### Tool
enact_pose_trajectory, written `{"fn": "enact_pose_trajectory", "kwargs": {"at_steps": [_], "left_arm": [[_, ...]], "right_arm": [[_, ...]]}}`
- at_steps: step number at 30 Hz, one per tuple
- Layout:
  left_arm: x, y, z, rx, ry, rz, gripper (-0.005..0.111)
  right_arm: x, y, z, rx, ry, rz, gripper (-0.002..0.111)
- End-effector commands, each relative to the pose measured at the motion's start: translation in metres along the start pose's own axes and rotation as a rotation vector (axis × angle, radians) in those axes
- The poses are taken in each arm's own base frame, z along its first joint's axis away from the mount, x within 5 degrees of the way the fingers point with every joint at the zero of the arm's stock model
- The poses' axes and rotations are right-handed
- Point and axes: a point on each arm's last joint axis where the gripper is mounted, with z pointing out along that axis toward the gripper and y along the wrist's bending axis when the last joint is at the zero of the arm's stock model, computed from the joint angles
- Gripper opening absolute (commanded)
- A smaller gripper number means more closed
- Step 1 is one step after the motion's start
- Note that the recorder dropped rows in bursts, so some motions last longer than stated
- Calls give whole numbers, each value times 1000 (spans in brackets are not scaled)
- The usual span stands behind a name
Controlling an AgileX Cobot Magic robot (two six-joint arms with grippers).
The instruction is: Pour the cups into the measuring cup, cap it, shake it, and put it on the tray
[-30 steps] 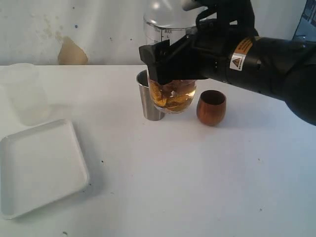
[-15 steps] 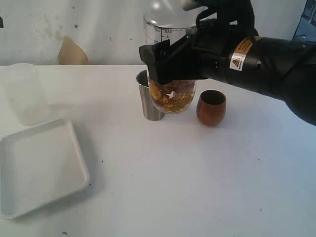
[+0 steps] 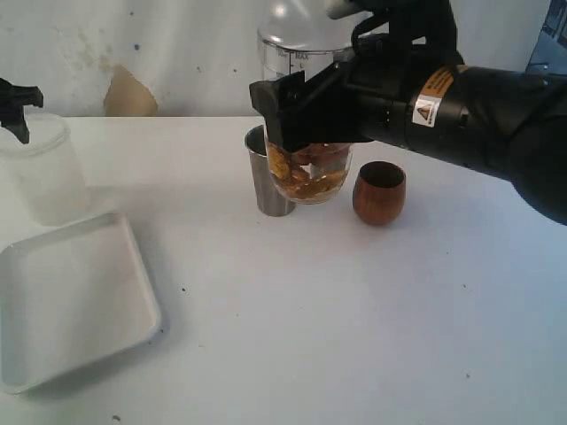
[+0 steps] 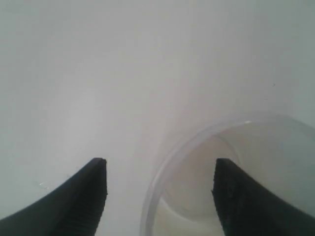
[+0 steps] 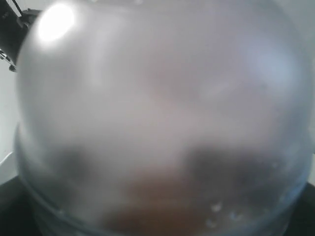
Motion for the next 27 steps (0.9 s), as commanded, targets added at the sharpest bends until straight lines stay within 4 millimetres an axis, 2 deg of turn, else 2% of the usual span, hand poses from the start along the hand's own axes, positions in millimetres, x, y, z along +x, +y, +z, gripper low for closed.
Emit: {"fn": "enact_pose_trajectory", "kwargs": {"at_steps": [1, 4, 8, 9, 12, 16, 20, 23, 27], "left_arm": [[2, -7, 18, 56, 17, 36, 60], [3, -6, 22, 53, 34, 38, 44], [3, -5, 21, 45, 37, 67, 3], [3, -6, 20, 46, 40, 88, 0], [2, -7, 14, 51, 43, 91, 0], [-4, -19, -9, 67, 23, 128, 0], [-8, -42, -43, 131, 8, 177, 0], [-2, -60, -60, 179, 48, 230, 0], [7, -83, -69, 207, 64, 316, 0]], "right_arm": [[-13, 1, -3, -12, -93, -3, 0], [-13, 1, -3, -12, -93, -3, 0], [-13, 1, -3, -12, -93, -3, 0], [-13, 1, -3, -12, -93, -3, 0], [-13, 1, -3, -12, -93, -3, 0], [-13, 1, -3, -12, -93, -3, 0], [-13, 1, -3, -12, -93, -3, 0], [-13, 1, -3, -12, -93, -3, 0], [-13, 1, -3, -12, -93, -3, 0]]}}
